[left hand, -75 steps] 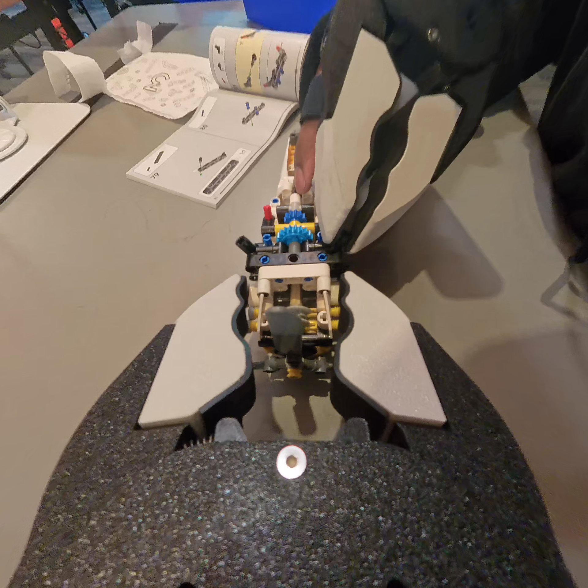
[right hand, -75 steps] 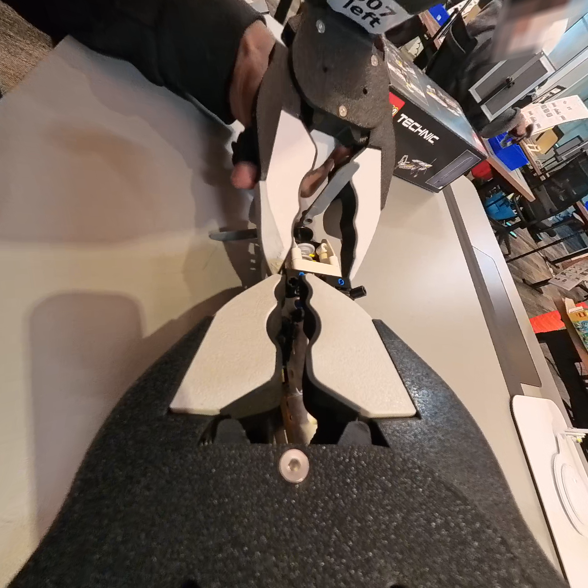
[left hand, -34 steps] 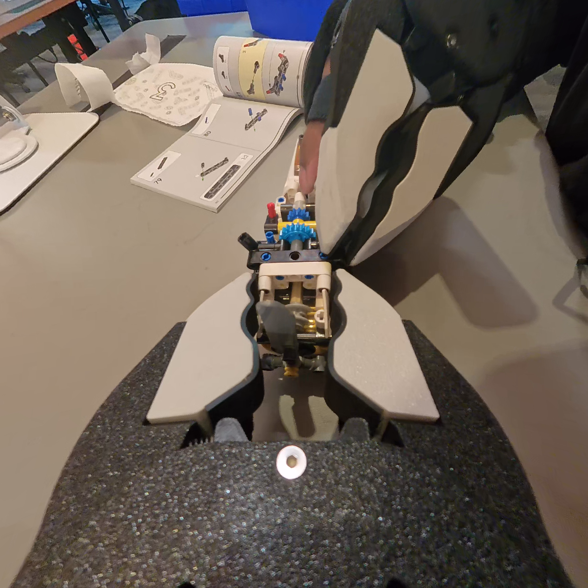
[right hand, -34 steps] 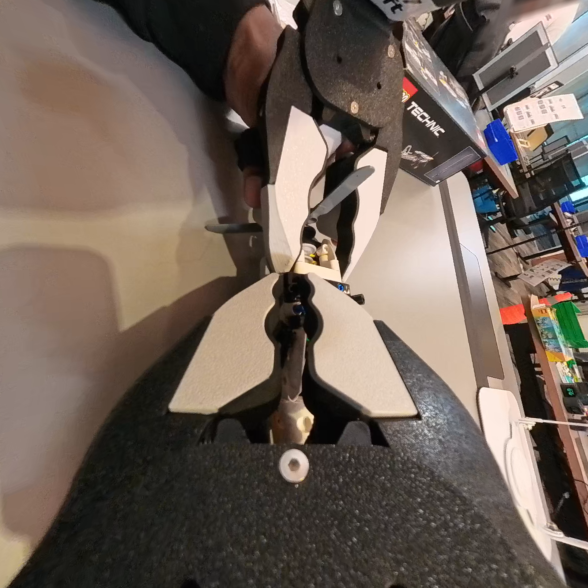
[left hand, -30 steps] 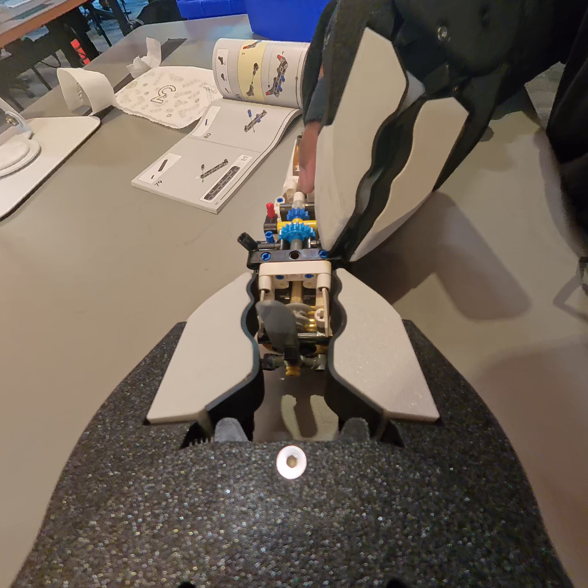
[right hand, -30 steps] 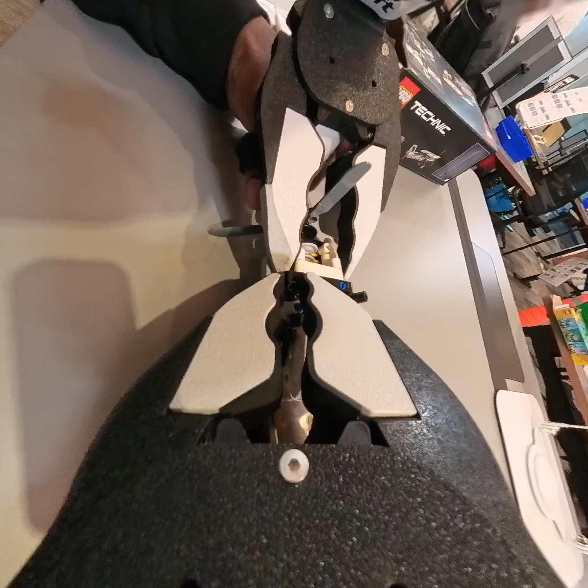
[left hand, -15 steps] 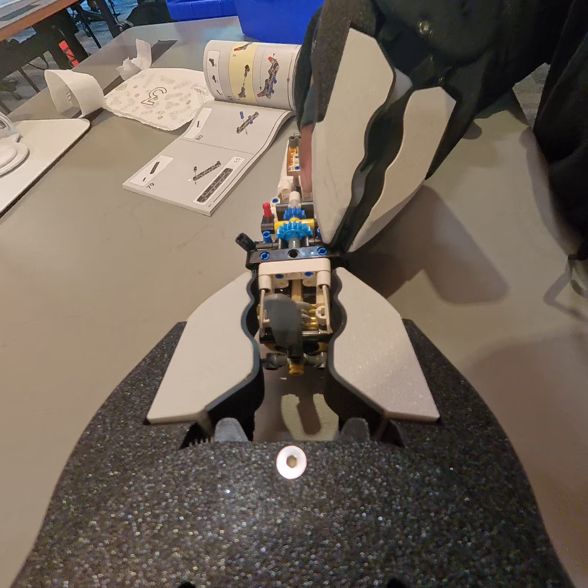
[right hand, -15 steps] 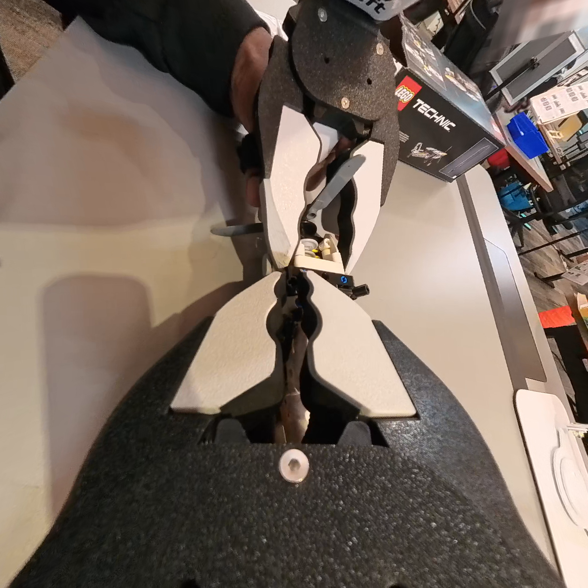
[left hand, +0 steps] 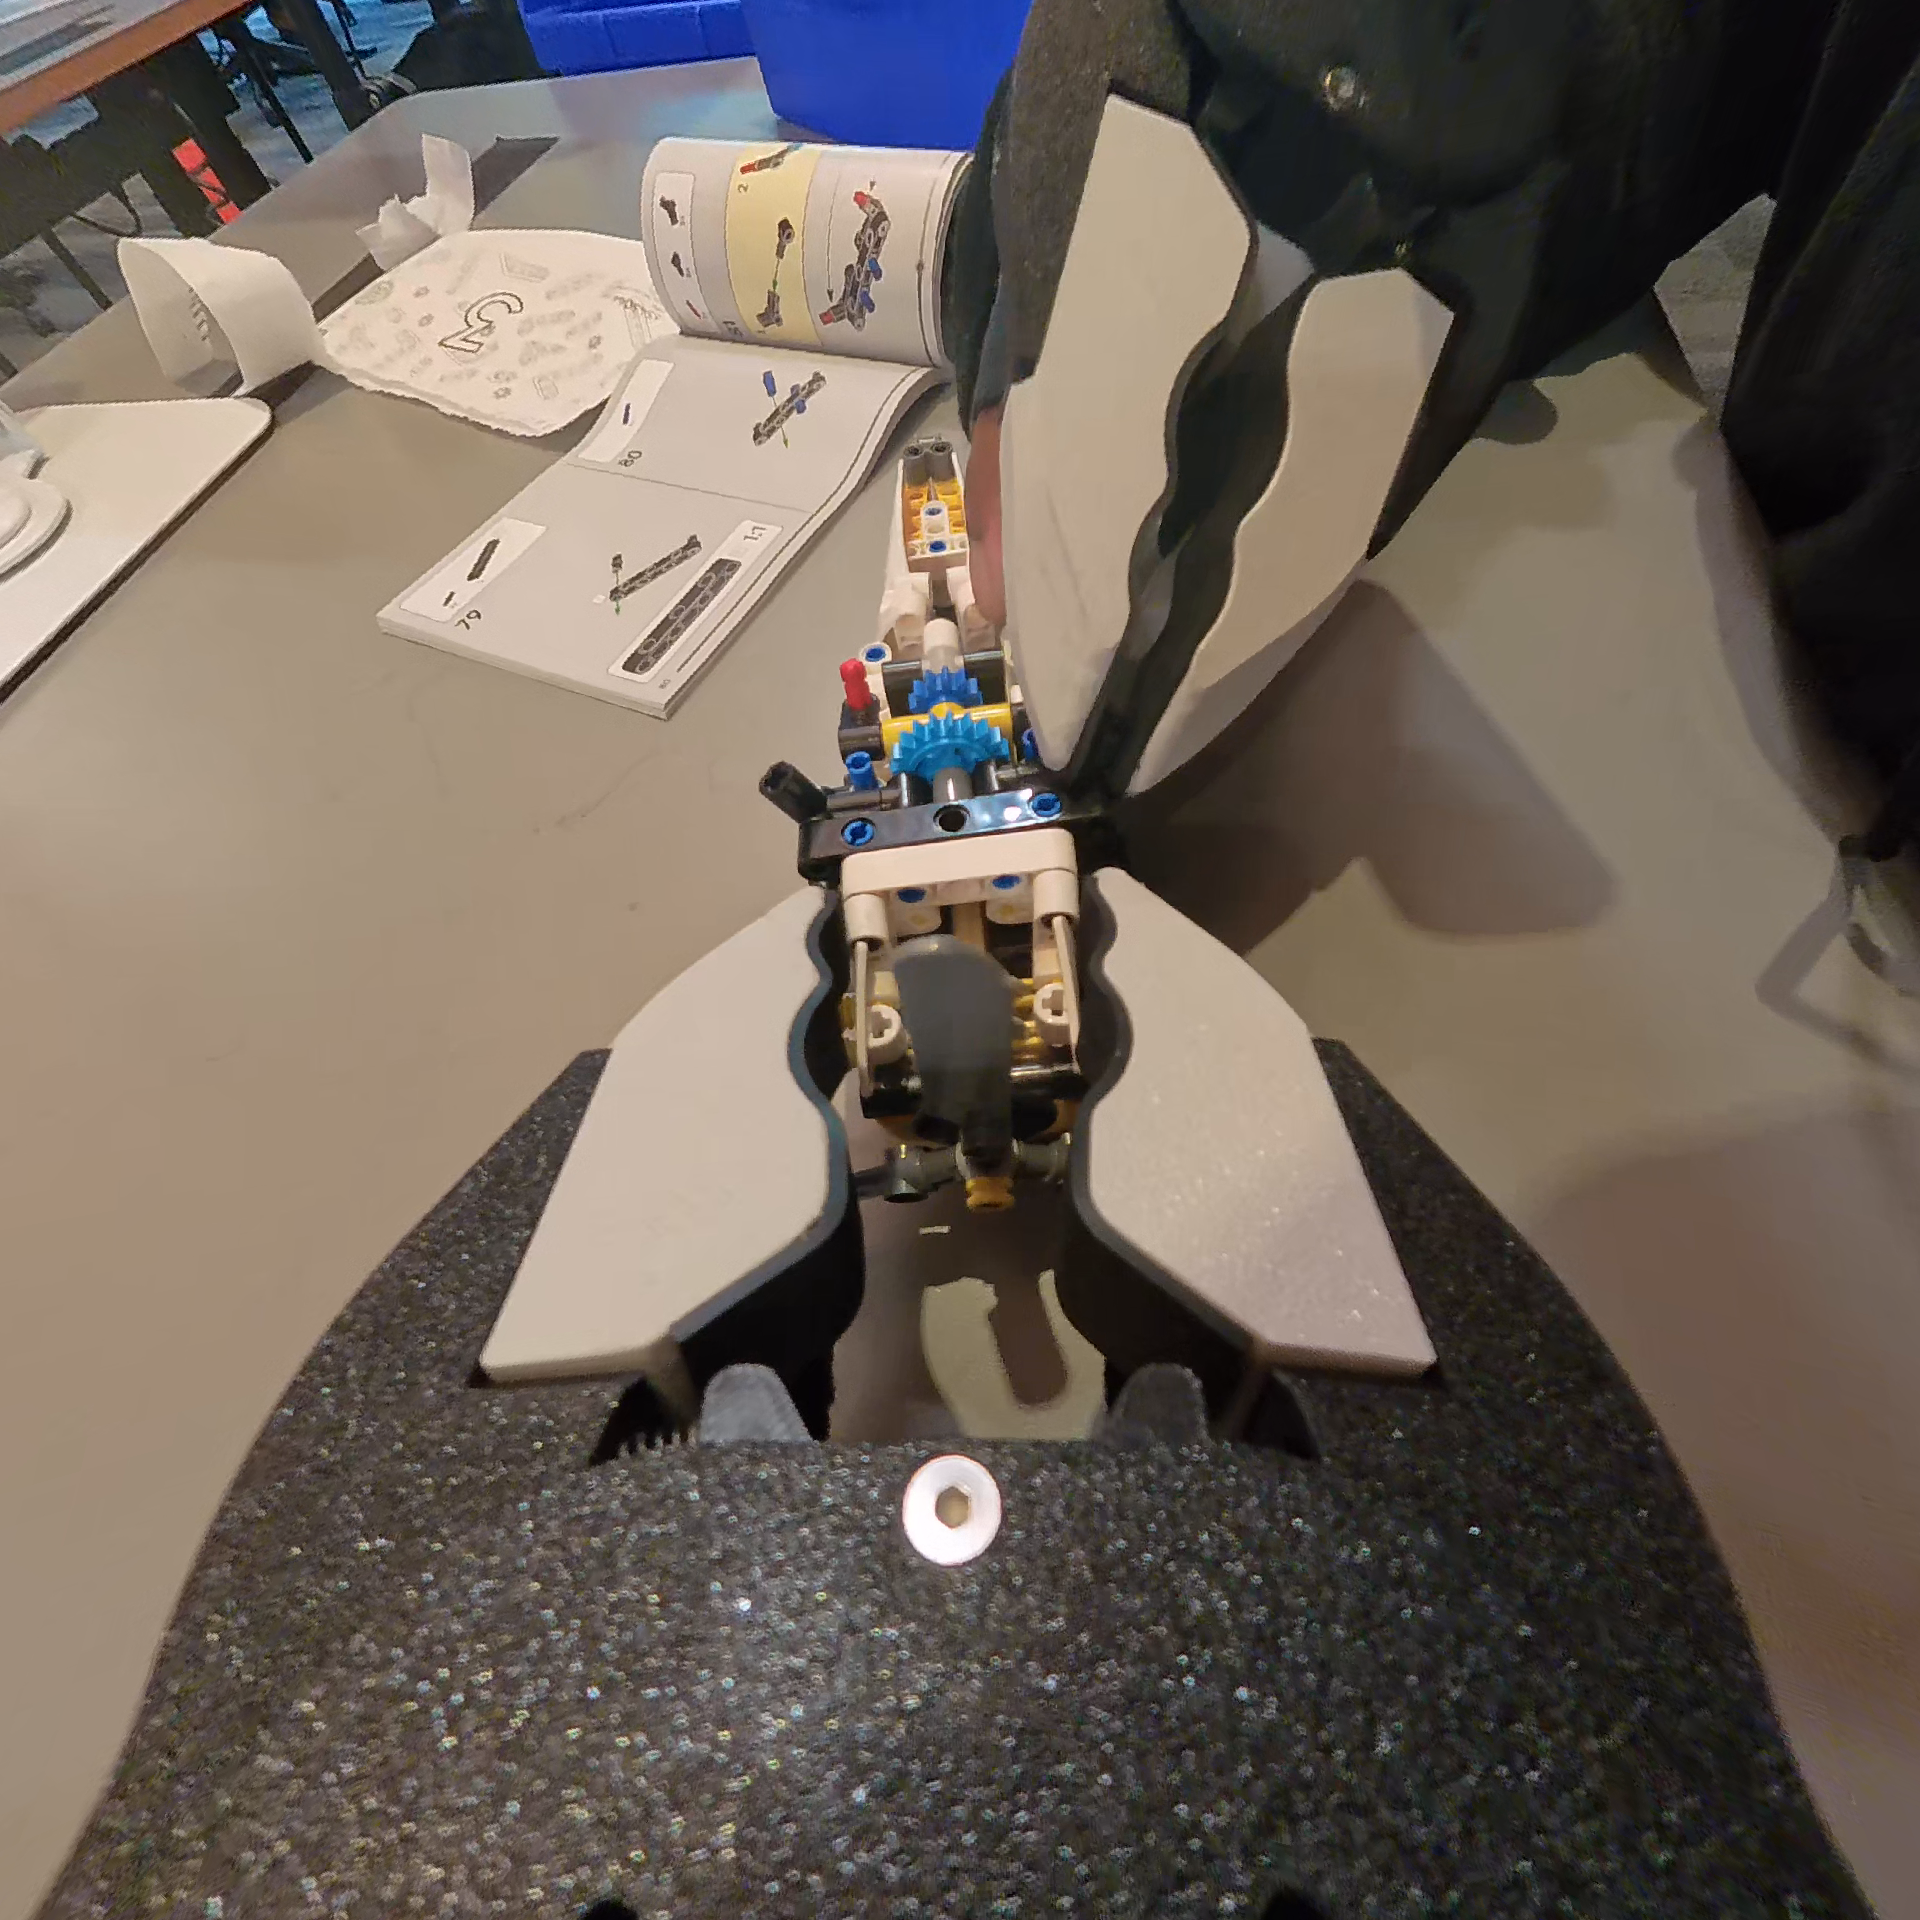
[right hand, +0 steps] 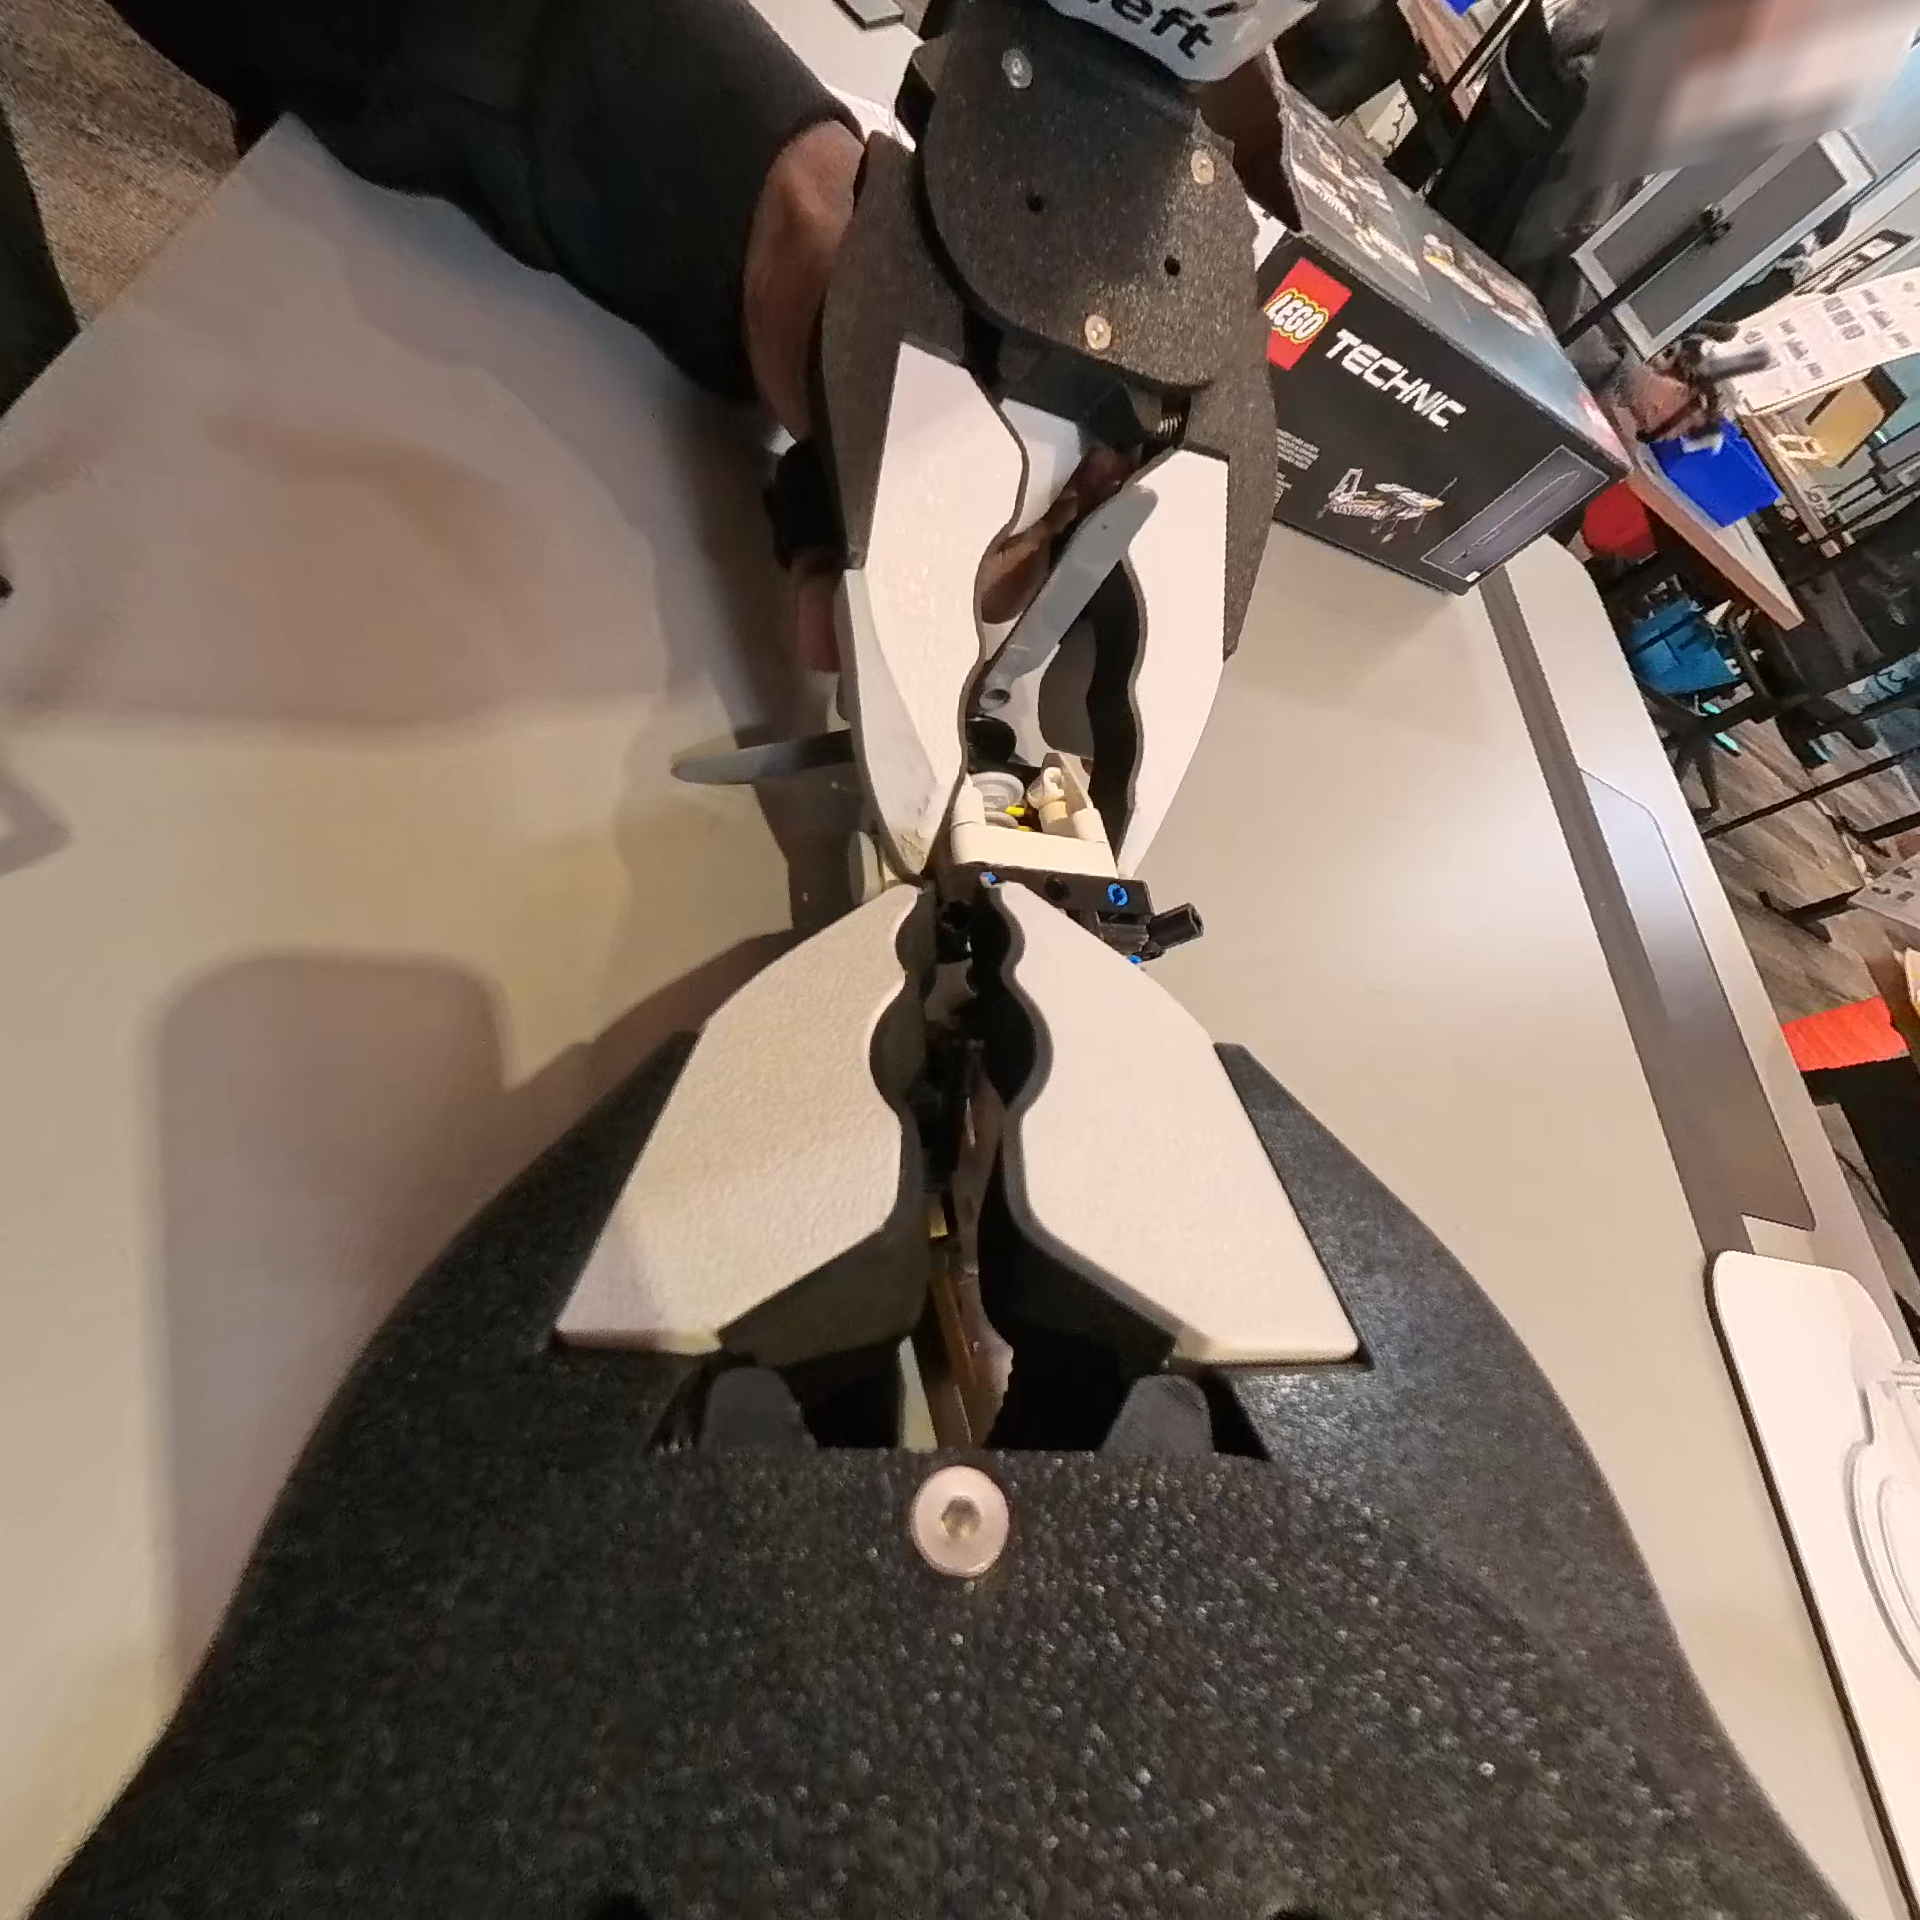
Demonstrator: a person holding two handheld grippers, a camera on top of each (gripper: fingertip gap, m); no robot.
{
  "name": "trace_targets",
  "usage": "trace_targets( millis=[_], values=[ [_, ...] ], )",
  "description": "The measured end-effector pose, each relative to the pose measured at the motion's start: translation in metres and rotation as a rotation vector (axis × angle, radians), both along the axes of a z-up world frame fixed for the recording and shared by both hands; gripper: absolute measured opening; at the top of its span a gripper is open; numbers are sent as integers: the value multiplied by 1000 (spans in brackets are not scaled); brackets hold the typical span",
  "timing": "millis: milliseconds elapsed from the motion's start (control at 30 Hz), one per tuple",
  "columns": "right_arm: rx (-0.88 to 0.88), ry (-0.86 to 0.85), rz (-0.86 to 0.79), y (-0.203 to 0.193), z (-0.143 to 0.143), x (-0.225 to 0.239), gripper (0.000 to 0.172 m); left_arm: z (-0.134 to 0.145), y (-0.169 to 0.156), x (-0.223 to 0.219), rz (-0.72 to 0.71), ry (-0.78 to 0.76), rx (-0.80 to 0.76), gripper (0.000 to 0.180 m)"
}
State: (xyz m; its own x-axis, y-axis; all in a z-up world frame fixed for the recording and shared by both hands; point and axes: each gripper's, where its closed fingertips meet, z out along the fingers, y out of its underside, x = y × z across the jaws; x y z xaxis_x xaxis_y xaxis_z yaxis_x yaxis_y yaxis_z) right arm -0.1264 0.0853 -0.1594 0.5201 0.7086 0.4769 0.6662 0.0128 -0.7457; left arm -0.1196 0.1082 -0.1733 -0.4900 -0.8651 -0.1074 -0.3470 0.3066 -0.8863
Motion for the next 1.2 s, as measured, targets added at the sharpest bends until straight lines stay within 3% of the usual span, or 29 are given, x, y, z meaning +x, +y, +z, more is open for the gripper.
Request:
trace_targets(
  millis=[733, 1200],
  values=[
    [12, -11, -9, 1, 0, -4, 7, 12, 3, 0, 32, 4, -84, 49],
    [18, -22, -10, 2, 0, -4, 8, 7, 0, 0, 15, 12, 19, 43]
  ],
)
